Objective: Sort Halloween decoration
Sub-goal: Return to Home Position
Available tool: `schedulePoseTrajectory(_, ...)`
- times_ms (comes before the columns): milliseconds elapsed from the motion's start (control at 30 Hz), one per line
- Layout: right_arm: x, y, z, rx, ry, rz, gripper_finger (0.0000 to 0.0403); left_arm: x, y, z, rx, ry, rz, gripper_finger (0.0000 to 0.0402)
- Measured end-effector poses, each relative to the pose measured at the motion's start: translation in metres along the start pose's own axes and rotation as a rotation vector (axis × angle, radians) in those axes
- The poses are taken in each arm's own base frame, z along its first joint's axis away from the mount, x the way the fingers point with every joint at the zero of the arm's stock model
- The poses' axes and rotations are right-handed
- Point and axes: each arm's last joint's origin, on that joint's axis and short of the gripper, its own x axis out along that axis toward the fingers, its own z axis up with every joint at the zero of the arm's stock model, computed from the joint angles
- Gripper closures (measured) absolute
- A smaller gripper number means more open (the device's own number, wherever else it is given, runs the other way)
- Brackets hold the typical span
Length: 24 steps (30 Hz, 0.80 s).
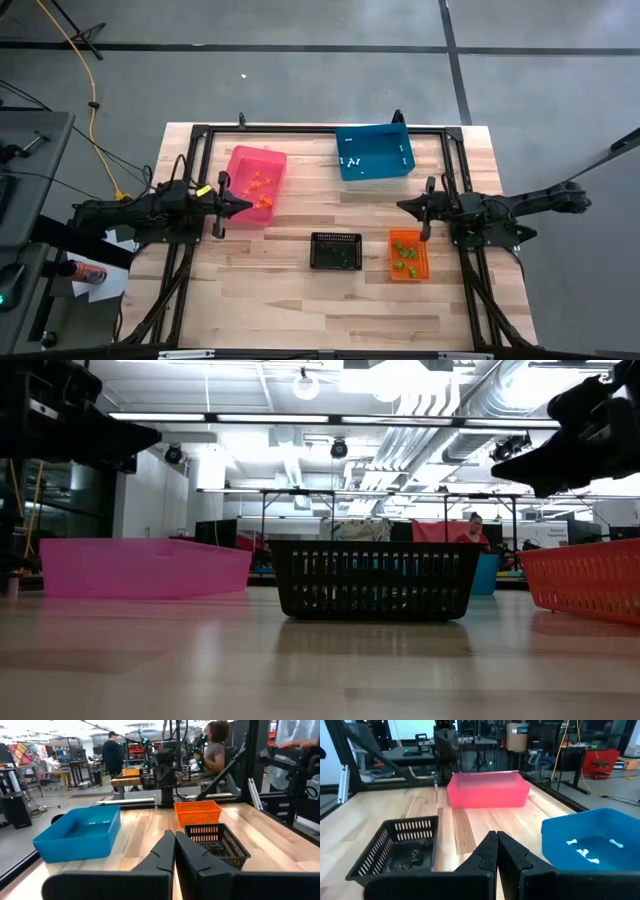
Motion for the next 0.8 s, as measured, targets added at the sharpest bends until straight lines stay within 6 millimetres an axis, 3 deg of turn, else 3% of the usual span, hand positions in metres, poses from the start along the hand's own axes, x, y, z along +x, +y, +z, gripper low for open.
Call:
schedulePoseTrajectory(333,-0.016,-0.007,0.021,0.092,-0.247,-0.012,0.0402,0.000,0.000,0.000,0.000,0.002,0.009,0.0401)
schedulePoseTrajectory(800,-0.012,-0.020,0.016,0.072,-0.203,-0.154,0.0402,0.000,0.007,-0.001,0.001,0.012,0.099,0.0401)
